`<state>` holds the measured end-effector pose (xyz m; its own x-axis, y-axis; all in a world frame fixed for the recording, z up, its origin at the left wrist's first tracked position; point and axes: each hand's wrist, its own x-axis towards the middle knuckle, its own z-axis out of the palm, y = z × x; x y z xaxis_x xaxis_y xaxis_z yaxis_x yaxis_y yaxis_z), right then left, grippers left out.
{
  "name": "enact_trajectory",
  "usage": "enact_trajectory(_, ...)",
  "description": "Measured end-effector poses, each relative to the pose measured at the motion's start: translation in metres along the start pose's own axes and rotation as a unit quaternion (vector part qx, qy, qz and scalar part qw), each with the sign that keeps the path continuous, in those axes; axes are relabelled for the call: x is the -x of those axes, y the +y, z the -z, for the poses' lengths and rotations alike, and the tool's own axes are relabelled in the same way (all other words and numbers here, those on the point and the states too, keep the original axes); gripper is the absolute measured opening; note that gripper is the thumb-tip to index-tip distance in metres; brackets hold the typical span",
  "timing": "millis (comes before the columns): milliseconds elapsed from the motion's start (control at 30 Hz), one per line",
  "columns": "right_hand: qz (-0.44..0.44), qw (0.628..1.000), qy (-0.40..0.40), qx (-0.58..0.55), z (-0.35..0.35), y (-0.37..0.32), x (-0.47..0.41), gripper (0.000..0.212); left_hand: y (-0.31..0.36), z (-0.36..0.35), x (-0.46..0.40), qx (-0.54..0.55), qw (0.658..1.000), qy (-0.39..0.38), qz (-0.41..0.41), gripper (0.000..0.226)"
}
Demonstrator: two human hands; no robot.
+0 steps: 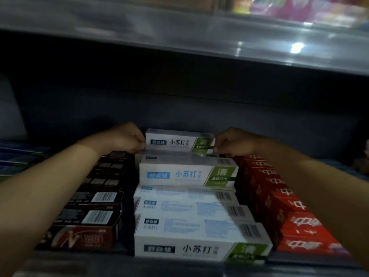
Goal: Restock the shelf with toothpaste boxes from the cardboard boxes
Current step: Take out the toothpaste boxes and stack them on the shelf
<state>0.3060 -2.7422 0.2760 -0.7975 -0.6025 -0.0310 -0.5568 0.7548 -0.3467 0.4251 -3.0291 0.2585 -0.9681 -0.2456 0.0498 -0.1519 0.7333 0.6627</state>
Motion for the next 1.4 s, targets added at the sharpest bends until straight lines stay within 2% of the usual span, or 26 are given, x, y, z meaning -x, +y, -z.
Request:
enact_trajectory(67,-0.004,0.998,-0.044,-0.04,-0.001,0.0,0.016,0.031,0.005,0.002,0.016,0.026,0.999,-0.043,-0.004,0.02)
enact_trajectory(200,-0.016,0.99,-0.116,-0.077,0.003,-0.005,0.041,0.03,0.018,0.002,0.042,0.04,0.992,-0.118,-0.001,0.029)
enact_trajectory(267,-0.017,0.987,-0.137,-0.084,0.005,-0.008,0.046,0.035,0.023,0.0,0.052,0.027,0.99,-0.14,0.005,0.052)
enact_trajectory(333,-0.016,0.989,-0.133,-0.059,0.003,-0.009,0.048,0.046,0.023,-0.004,0.056,-0.025,0.992,-0.125,0.008,0.069)
enact_trajectory(433,-0.003,0.995,-0.096,-0.009,-0.002,-0.008,0.046,0.051,0.019,-0.01,0.056,-0.073,0.996,-0.058,0.002,0.059)
enact_trajectory(633,0.012,0.999,-0.048,-0.001,0.001,-0.008,0.033,0.048,0.019,-0.004,0.045,-0.049,0.998,-0.03,-0.015,0.045)
enact_trajectory(900,0.009,1.0,0.002,0.024,0.004,-0.012,-0.003,0.044,0.012,0.001,0.003,-0.064,0.998,0.017,-0.023,0.043)
enact_trajectory(1133,-0.016,0.999,0.02,0.044,-0.011,-0.009,-0.019,0.049,0.0,-0.01,-0.02,-0.086,0.996,0.036,-0.006,0.044)
enact_trajectory(1267,-0.037,0.999,0.021,0.017,-0.011,-0.013,-0.012,0.052,-0.003,-0.016,-0.018,-0.073,0.995,0.064,-0.005,0.048)
enact_trajectory(1400,-0.066,0.997,0.024,0.011,-0.004,-0.013,-0.003,0.03,-0.007,-0.012,-0.012,-0.062,0.994,0.083,0.019,0.032)
